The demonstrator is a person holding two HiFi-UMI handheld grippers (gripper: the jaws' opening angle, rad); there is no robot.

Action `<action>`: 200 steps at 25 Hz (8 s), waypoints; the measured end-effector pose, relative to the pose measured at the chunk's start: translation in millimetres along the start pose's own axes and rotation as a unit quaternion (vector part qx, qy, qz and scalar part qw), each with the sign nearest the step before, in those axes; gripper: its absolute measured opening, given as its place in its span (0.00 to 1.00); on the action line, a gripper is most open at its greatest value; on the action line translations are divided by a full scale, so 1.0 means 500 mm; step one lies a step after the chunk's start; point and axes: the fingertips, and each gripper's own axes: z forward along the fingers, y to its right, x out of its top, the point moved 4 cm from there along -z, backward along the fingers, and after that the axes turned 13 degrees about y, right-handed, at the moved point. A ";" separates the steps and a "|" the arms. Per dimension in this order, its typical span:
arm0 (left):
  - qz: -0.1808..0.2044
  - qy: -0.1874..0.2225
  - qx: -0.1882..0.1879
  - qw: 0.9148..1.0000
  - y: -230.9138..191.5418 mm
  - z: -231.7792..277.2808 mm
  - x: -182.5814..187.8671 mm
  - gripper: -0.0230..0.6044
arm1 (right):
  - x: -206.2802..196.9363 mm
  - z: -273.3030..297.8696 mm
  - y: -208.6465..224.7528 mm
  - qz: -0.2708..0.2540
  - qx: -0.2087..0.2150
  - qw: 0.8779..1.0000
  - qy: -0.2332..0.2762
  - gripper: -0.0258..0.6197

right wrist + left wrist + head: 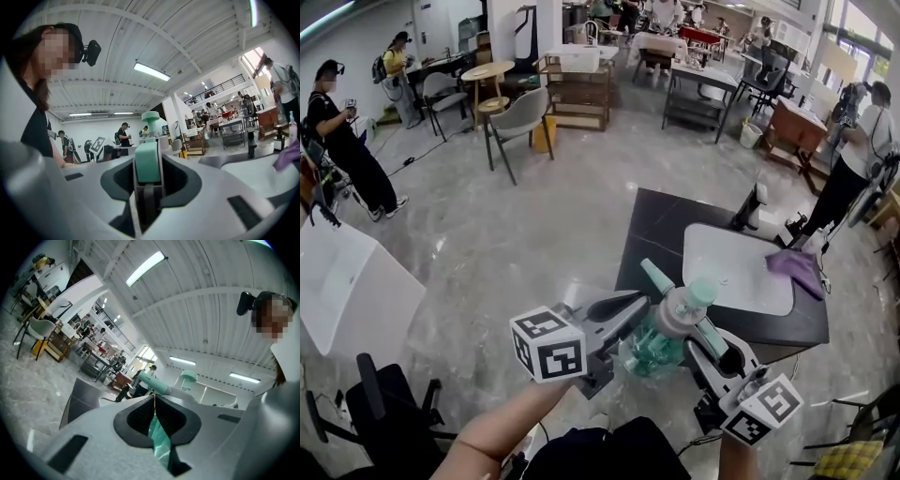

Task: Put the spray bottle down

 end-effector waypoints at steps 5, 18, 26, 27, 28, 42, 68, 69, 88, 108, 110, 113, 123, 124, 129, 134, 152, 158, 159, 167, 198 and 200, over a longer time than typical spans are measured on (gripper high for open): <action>0.000 0.005 0.005 1.000 -0.032 0.016 0.019 0.06 | 0.005 0.036 0.020 -0.001 0.009 1.000 0.005 0.21; 0.022 0.013 0.017 1.000 -0.117 0.158 0.051 0.06 | 0.038 0.127 0.171 0.001 0.042 0.999 0.018 0.21; 0.022 0.017 0.029 0.999 -0.178 0.257 0.064 0.06 | 0.059 0.175 0.287 0.006 0.044 0.999 0.013 0.21; 0.022 0.017 0.031 0.999 -0.186 0.267 0.066 0.06 | 0.060 0.183 0.298 0.007 0.046 0.999 0.013 0.21; 0.023 0.017 0.033 0.999 -0.195 0.277 0.068 0.06 | 0.061 0.192 0.310 0.008 0.048 0.999 0.012 0.21; 0.024 0.014 0.059 0.998 -0.289 0.379 0.076 0.06 | 0.063 0.276 0.439 0.022 0.068 0.997 0.007 0.21; 0.030 0.019 0.093 0.995 -0.444 0.545 0.097 0.06 | 0.064 0.402 0.655 0.028 0.079 0.996 -0.003 0.21; 0.029 0.019 0.094 0.995 -0.450 0.552 0.097 0.06 | 0.066 0.407 0.664 0.027 0.079 0.996 -0.003 0.21; 0.038 -0.007 0.111 0.993 -0.541 0.609 0.086 0.06 | 0.043 0.482 0.759 0.013 0.080 0.997 -0.003 0.21; 0.055 -0.013 0.124 0.991 -0.620 0.659 0.092 0.06 | 0.011 0.558 0.826 -0.045 0.084 0.995 0.012 0.21; 0.055 -0.011 0.126 0.990 -0.626 0.660 0.092 0.06 | 0.007 0.561 0.831 -0.039 0.084 0.996 0.015 0.21; 0.053 -0.008 0.129 0.990 -0.636 0.660 0.097 0.06 | 0.005 0.566 0.834 -0.034 0.084 0.996 0.017 0.21; 0.045 -0.010 0.130 0.991 -0.646 0.660 0.101 0.06 | 0.009 0.580 0.830 -0.033 0.093 0.995 0.010 0.21; 0.045 -0.010 0.129 0.991 -0.646 0.659 0.102 0.06 | 0.010 0.581 0.829 -0.034 0.091 0.995 0.010 0.21; 0.046 -0.011 0.128 0.991 -0.641 0.655 0.101 0.06 | 0.010 0.581 0.826 -0.037 0.086 0.996 0.010 0.21; 0.047 -0.013 0.131 0.990 -0.639 0.652 0.095 0.06 | 0.009 0.578 0.828 -0.038 0.088 0.995 0.009 0.21; 0.052 -0.006 0.134 0.990 -0.624 0.636 0.092 0.06 | 0.010 0.568 0.825 -0.059 0.068 0.996 0.002 0.33; 0.055 -0.006 0.127 0.990 -0.600 0.626 0.090 0.06 | 0.018 0.546 0.822 -0.065 0.051 0.997 0.005 0.33; 0.055 -0.006 0.126 0.990 -0.596 0.625 0.089 0.06 | 0.018 0.543 0.822 -0.066 0.048 0.997 0.004 0.33; 0.054 -0.006 0.115 0.992 -0.562 0.617 0.079 0.06 | 0.029 0.502 0.818 -0.076 0.017 0.997 0.007 0.35; 0.062 -0.018 0.067 0.996 -0.403 0.547 0.037 0.06 | 0.052 0.346 0.709 -0.079 -0.048 0.995 0.022 0.14; 0.064 -0.018 0.065 0.996 -0.393 0.542 0.034 0.06 | 0.051 0.338 0.698 -0.082 -0.049 0.995 0.020 0.12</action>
